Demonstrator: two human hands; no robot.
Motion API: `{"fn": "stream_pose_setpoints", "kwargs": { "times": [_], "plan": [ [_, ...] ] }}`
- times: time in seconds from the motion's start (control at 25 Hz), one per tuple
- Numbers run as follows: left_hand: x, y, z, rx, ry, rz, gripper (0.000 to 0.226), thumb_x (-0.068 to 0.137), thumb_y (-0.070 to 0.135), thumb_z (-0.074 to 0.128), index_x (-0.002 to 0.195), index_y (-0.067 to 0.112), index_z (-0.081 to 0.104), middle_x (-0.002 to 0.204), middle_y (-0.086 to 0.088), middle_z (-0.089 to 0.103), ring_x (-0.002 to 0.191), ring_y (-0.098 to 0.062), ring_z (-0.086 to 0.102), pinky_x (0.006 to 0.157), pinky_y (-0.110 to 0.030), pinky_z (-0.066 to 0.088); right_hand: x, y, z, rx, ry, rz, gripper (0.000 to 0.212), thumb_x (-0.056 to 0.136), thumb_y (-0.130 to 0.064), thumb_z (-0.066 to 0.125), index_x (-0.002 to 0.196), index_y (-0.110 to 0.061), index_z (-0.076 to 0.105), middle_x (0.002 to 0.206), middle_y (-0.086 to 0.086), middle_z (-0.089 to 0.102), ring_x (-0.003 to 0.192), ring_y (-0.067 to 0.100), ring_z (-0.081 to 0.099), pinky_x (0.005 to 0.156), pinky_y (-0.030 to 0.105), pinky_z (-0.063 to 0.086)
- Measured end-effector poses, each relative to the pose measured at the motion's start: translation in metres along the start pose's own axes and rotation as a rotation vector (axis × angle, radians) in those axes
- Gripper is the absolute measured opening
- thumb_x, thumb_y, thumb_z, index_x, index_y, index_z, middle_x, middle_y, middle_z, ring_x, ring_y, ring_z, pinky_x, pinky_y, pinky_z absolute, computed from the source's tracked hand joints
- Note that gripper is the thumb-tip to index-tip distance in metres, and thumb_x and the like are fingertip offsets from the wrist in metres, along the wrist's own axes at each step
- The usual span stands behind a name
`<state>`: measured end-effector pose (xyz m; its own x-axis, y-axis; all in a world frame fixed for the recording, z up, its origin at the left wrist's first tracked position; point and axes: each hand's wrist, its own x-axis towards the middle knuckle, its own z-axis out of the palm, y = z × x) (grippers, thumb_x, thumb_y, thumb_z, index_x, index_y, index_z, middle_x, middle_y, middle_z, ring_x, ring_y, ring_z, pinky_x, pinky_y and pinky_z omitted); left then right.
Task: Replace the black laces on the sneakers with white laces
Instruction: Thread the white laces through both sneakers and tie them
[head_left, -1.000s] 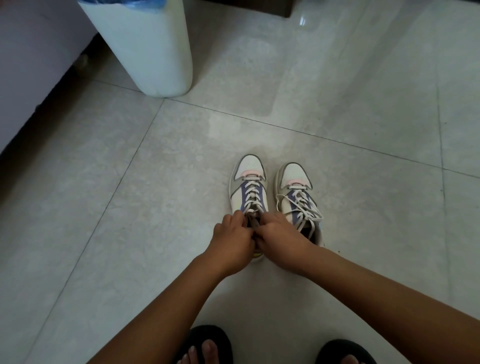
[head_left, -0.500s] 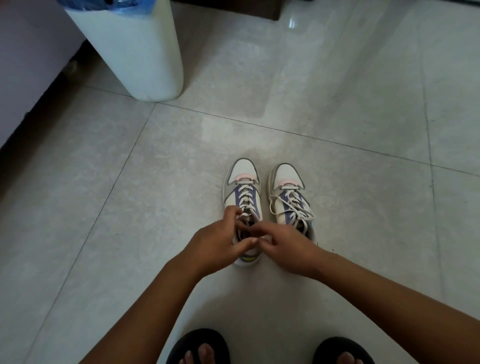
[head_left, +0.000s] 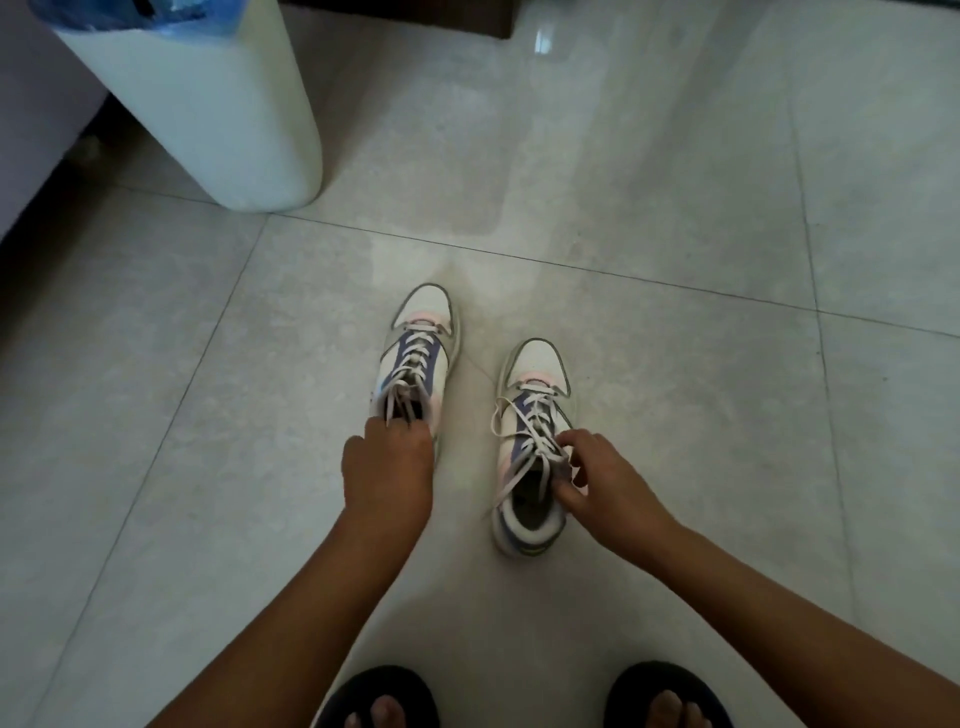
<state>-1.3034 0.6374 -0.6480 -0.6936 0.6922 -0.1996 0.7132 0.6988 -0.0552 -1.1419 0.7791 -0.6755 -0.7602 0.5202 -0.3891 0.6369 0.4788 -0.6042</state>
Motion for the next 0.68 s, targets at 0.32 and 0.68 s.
{"fn": "stream_pose_setpoints", "kwargs": {
  "times": [0.32, 0.68],
  "plan": [
    [0.030, 0.050, 0.011, -0.557, -0.355, 0.317, 0.047, 0.090, 0.026, 0.056, 0.136, 0.022, 0.043, 0.139, -0.007, 0.033, 0.127, -0.026, 0.035, 0.102, -0.042, 0.037, 0.022, -0.029, -0.009, 0.571, 0.031, 0.191, 0.048, 0.080, 0.001, 0.067, 0.120, -0.019, 0.051, 0.085, -0.006, 0.053, 0.072, 0.004, 0.053, 0.057, 0.004, 0.042],
    [0.037, 0.044, 0.006, -0.456, -0.226, 0.437, 0.026, 0.085, 0.034, 0.064, 0.105, 0.019, 0.057, 0.123, 0.001, 0.048, 0.118, -0.018, 0.042, 0.098, -0.038, 0.036, 0.018, 0.006, -0.011, -0.016, 0.048, -0.054, 0.016, 0.084, -0.024, 0.068, 0.099, -0.019, 0.063, 0.086, -0.005, 0.050, 0.079, 0.011, 0.046, 0.067, 0.019, 0.037]
  ]
}}
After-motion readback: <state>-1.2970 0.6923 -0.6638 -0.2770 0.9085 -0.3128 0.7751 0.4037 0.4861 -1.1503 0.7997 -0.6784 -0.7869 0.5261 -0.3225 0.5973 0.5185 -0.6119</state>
